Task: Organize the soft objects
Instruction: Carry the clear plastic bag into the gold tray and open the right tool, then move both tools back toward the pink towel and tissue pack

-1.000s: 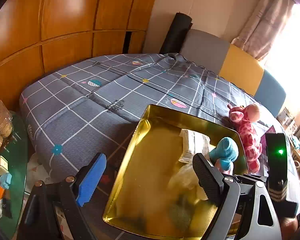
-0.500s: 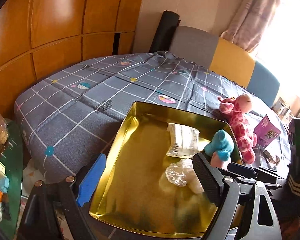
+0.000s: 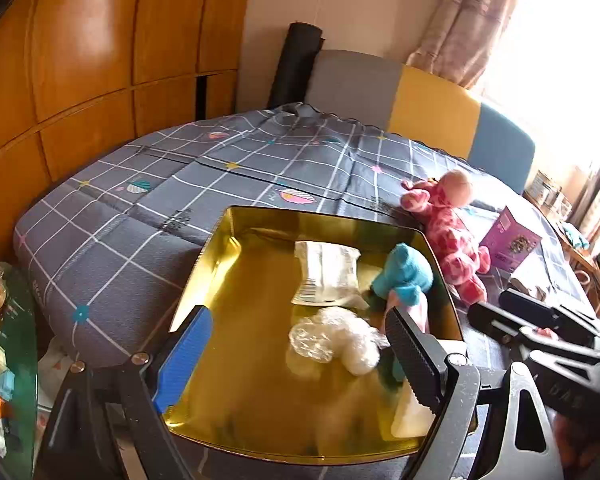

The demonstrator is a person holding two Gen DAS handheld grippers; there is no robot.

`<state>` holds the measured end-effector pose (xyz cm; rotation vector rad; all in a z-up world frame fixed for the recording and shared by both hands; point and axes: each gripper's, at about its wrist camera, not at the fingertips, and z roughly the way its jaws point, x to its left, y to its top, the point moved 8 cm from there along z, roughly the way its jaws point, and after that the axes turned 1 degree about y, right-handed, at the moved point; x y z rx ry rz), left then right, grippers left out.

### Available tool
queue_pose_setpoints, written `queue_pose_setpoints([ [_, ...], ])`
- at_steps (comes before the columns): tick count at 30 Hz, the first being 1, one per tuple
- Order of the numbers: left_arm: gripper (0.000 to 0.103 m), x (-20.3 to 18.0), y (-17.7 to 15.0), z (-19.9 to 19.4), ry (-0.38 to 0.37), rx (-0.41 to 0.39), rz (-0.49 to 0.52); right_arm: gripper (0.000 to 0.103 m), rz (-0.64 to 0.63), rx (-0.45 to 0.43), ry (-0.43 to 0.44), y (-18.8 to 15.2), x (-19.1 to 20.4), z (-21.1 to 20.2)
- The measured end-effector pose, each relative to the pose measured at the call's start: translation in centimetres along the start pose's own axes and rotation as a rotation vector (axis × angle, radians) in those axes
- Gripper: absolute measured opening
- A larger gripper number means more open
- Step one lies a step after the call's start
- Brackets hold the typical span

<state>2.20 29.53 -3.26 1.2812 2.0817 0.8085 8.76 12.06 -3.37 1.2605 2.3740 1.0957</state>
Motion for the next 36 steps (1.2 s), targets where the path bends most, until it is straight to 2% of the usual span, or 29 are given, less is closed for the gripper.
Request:
queue_pose_setpoints([
  [8,0.089,-2.8,-0.6,0.0,-0.038,0.019,0.057,0.054,0.042,-0.038,-0.094,-0.8,-4.7,-2.9],
  [12,0.089,-4.9,-0.6,-0.1,-0.065,0.022,0.107,0.054,0.085,-0.038,-0.148,-2.1,-8.5,-4.7],
  [19,0.089,-10.6,-0.3,0.2,-0.147,0.028,0.220,0.054,0.233,-0.036,-0.321,-5.3,-18.3,-9.5],
  [27,0.089,-19.7,-0.7,0.8,-0.287,0.061,0.381,0.054,0.522,-0.062,-0.566,-10.3,-31.0,-16.9],
  [30,0.088,-24.0,-2.0,1.5,-0.362,0.114,0.445,0.054,0.600,-0.060,-0.617,-12.5,-34.3,-18.7],
  [34,0.077,-29.3,-4.5,3.3,-0.482,0.266,0.454,0.054,0.654,-0.051,-0.637,-15.0,-36.3,-19.8],
  [36,0.075,-32.2,-6.0,4.2,-0.525,0.349,0.456,0.055,0.686,-0.035,-0.614,-16.0,-37.0,-19.5],
])
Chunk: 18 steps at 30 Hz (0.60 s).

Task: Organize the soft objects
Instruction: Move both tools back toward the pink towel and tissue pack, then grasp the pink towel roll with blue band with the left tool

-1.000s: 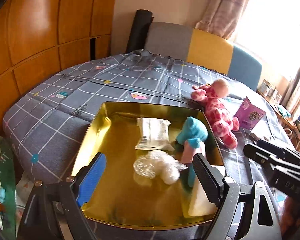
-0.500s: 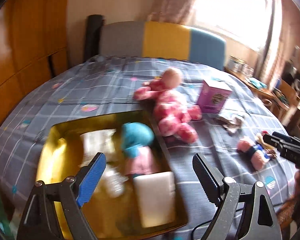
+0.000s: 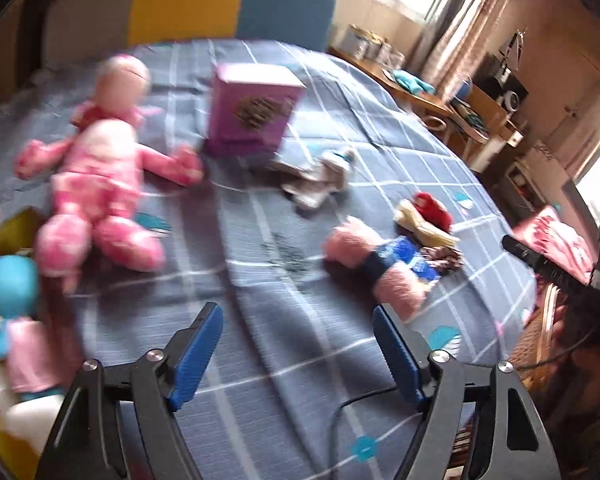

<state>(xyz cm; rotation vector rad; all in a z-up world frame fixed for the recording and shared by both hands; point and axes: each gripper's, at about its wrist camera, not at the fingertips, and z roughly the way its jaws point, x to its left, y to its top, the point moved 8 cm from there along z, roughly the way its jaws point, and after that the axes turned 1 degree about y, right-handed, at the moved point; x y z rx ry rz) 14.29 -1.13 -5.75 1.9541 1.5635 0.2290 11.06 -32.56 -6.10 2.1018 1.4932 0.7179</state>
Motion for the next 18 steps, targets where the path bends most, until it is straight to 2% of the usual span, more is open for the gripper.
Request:
queue_pose_setpoints([
  [2,0.069,-2.0,0.5,2.3,-0.058,0.054,-0.014,0.055,0.039,0.020,0.037,-0.2,-0.6,0.4],
  [6,0.069,-6.0,0.7,6.2,-0.103,0.131,-0.027,0.055,0.093,0.050,0.083,-0.5,-1.3,1.2],
  [9,0.072,-8.1,1.3,8.7,-0.139,0.171,-0.081,0.055,0.165,0.094,0.141,-1.2,-2.1,2.1],
  [12,0.078,-8.9,1.8,10.9,-0.142,0.197,-0.163,0.055,0.204,0.085,0.177,-1.2,-2.4,1.9],
  [15,0.079,-9.2,2.1,12.8,-0.139,0.226,-0.238,0.055,0.194,0.094,0.199,-1.2,-2.0,2.1],
  [16,0.078,-9.3,2.1,13.3,-0.138,0.231,-0.260,0.055,0.188,0.098,0.204,-1.2,-1.8,2.1],
  [18,0.068,-9.5,2.3,14.3,-0.123,0.234,-0.275,0.055,0.185,0.099,0.211,-1.2,-1.7,2.2],
])
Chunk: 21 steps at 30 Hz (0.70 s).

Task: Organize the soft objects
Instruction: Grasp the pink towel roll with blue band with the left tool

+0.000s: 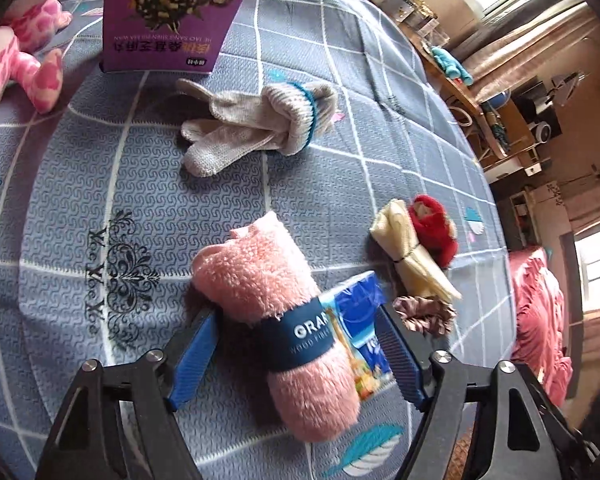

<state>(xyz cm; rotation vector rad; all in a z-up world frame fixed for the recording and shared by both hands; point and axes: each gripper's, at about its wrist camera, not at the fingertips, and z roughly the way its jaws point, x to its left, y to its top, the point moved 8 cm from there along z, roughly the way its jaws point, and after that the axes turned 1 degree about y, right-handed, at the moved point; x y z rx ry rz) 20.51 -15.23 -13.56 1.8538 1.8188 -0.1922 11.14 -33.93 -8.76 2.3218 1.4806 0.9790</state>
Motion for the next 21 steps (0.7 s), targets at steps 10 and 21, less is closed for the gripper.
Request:
queue_pose_setpoints([
  [10,0.039,1.4,-0.9,-0.9,-0.036,-0.003,0.090,0.055,0.014,0.000,0.011,0.0,-0.2,0.0],
  [21,0.041,8.3,-3.0,-4.7,0.060,0.062,0.207,0.055,0.061,0.131,-0.012,-0.7,-0.9,1.8],
])
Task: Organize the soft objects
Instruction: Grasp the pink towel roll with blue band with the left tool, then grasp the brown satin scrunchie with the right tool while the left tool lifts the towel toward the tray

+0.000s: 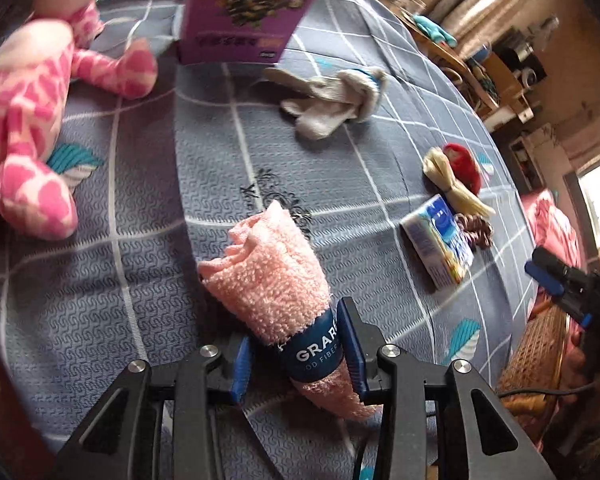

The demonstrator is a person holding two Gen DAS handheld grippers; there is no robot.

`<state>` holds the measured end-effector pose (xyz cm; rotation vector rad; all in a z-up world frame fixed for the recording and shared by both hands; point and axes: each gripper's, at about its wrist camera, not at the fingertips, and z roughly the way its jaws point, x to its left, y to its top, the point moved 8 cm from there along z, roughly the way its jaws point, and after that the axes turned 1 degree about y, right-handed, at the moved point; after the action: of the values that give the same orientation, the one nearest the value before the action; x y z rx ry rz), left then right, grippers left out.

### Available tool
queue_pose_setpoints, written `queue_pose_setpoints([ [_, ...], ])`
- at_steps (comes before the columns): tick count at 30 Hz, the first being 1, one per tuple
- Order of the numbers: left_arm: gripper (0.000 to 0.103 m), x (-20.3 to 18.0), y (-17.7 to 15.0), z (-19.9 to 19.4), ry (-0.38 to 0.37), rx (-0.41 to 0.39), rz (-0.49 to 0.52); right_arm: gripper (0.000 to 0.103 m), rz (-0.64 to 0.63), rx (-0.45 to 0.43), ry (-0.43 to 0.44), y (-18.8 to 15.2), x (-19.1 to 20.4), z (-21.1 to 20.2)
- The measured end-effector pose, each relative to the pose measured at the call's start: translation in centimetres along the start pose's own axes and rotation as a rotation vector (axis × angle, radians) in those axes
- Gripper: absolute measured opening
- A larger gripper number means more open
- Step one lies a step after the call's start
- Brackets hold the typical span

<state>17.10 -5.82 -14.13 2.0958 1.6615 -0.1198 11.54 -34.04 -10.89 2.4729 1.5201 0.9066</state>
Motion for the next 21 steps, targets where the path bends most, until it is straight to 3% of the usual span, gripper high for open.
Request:
queue_pose_setpoints([
  [5,0.046,0.8,0.4,0.8,-0.004,-0.037,-0.078,0.055,0.113,0.052,-0.064,0.6,-1.1,2.0],
  [11,0.049,-0.1,0.3,1.3,0.053,-0.076,-0.065,0.055,0.220,0.099,-0.038,1.5,-0.2,5.5],
  [21,0.048,0.2,0.2,1.2,-0.017,-0.087,-0.118,0.056,0.267,0.071,-0.207,2.8,-0.6,8.8],
])
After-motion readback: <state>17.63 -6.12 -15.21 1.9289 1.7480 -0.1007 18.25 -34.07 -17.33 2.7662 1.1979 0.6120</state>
